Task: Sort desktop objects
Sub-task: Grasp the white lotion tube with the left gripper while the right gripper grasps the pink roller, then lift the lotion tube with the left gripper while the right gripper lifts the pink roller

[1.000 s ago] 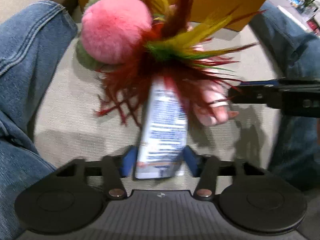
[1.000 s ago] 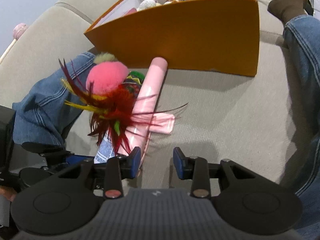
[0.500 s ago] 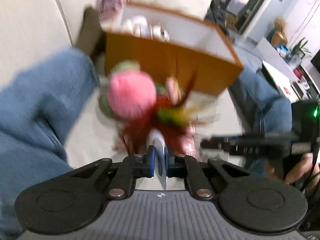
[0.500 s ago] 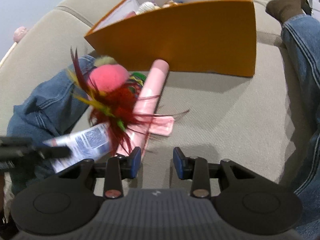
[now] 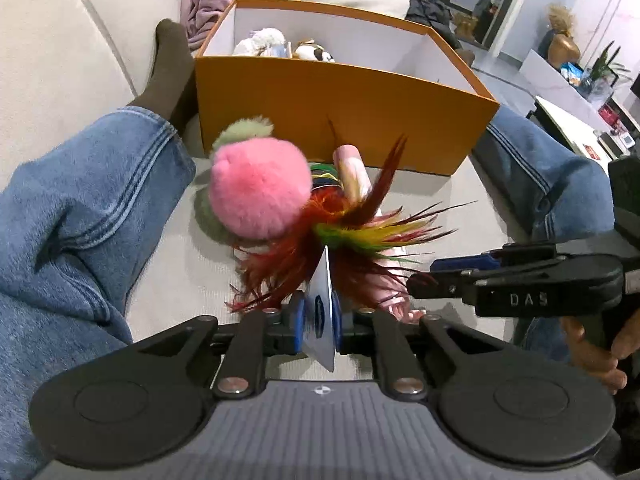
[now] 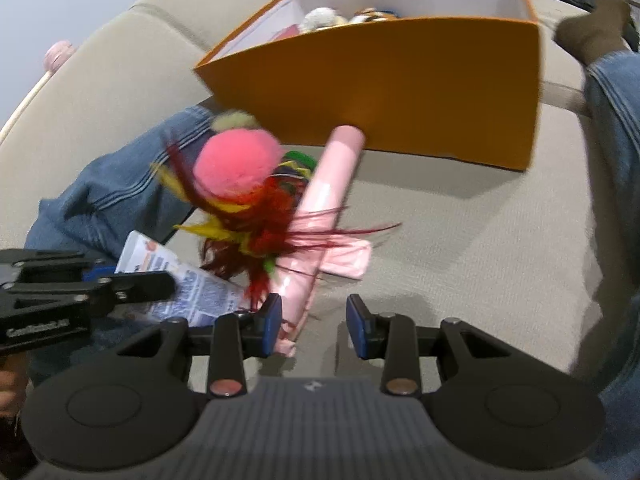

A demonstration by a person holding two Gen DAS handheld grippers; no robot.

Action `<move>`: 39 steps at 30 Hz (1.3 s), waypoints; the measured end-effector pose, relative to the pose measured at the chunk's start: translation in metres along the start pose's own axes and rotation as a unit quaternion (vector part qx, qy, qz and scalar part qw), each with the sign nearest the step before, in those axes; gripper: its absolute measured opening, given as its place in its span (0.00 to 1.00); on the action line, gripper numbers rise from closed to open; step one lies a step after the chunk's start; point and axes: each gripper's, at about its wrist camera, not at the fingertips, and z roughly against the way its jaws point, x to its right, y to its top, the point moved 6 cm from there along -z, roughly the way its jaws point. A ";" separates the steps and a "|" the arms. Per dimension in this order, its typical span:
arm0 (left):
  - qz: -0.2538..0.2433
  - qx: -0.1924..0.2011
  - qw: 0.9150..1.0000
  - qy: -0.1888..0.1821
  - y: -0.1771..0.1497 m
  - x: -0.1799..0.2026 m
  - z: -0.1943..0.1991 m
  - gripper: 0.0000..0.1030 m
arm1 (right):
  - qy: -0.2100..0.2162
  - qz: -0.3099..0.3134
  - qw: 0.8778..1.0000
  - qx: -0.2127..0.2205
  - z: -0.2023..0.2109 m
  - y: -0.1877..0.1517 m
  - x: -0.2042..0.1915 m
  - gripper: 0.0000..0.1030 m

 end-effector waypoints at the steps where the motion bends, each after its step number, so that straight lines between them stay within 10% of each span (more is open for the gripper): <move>1: 0.003 0.001 1.000 -0.001 0.000 0.000 -0.001 0.15 | -0.003 0.002 1.000 0.000 0.000 0.000 0.000 0.37; 10: 0.032 0.038 0.999 -0.016 0.014 -0.006 0.015 0.14 | -0.017 -0.122 0.992 -0.003 -0.012 0.018 0.050 0.37; 18: 0.050 0.022 0.998 -0.019 0.015 -0.009 0.000 0.14 | 0.076 -0.264 0.961 -0.043 -0.044 0.017 0.084 0.12; 28: 0.061 0.021 0.998 -0.022 0.018 -0.012 -0.006 0.14 | 0.181 -0.354 0.917 -0.041 -0.070 0.009 0.098 0.11; 34: 0.067 0.022 0.997 -0.021 0.017 -0.014 -0.005 0.14 | 0.211 -0.349 0.913 -0.025 -0.072 0.014 0.088 0.28; 39: 0.066 0.023 0.997 -0.019 0.017 -0.013 -0.005 0.14 | 0.194 -0.341 0.919 -0.025 -0.075 0.013 0.086 0.15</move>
